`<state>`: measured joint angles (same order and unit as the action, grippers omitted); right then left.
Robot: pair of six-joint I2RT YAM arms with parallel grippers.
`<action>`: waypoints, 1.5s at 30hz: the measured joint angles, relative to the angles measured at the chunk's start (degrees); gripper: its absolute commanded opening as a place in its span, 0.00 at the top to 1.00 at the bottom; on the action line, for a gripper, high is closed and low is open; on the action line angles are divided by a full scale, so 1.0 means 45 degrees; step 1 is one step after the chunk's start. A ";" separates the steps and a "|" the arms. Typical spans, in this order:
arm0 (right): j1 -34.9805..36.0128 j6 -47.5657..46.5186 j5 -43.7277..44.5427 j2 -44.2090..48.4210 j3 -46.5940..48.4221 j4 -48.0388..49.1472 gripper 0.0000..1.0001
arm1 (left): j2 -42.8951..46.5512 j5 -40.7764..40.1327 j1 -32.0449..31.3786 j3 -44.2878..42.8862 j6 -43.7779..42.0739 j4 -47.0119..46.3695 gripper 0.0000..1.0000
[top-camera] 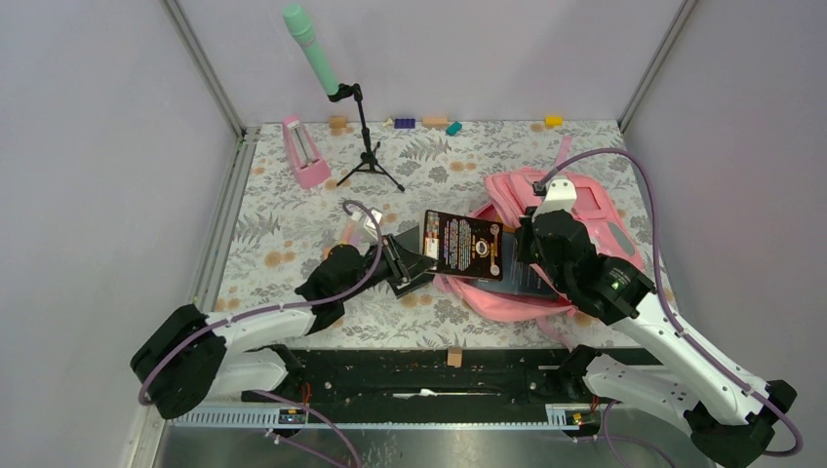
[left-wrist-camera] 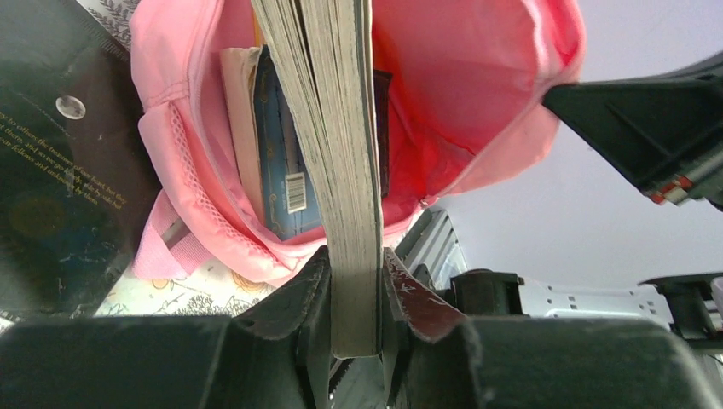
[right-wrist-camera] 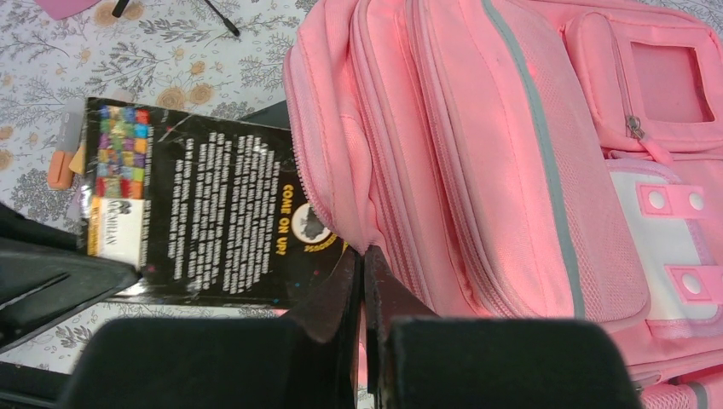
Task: Pack the student bag
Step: Place the book in the student bag.
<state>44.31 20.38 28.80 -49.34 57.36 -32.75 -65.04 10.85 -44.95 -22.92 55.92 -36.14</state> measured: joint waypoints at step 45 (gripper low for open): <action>0.0000 -0.0063 0.0024 0.0321 0.0000 -0.0092 1.00 | -0.9253 -0.0510 -0.2016 -0.6887 0.0418 -0.1438 0.55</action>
<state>44.31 20.10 28.91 -47.90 57.36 -33.17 -106.67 8.56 -54.02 -53.91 57.80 -42.61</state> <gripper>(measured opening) 0.022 0.276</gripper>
